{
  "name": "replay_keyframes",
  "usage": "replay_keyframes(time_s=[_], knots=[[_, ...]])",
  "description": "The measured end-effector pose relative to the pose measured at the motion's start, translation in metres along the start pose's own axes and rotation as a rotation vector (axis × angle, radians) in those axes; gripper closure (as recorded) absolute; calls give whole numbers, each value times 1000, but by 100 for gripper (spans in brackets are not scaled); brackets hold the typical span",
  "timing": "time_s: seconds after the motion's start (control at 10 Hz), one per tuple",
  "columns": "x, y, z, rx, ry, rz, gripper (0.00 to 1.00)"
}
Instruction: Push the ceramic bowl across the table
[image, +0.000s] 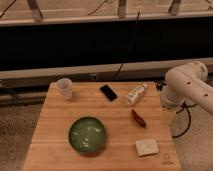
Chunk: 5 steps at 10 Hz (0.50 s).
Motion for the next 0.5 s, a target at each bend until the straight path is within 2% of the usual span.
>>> replay_keyframes(time_s=[0.5], knots=[[-37, 9, 35, -7, -8, -23, 20]])
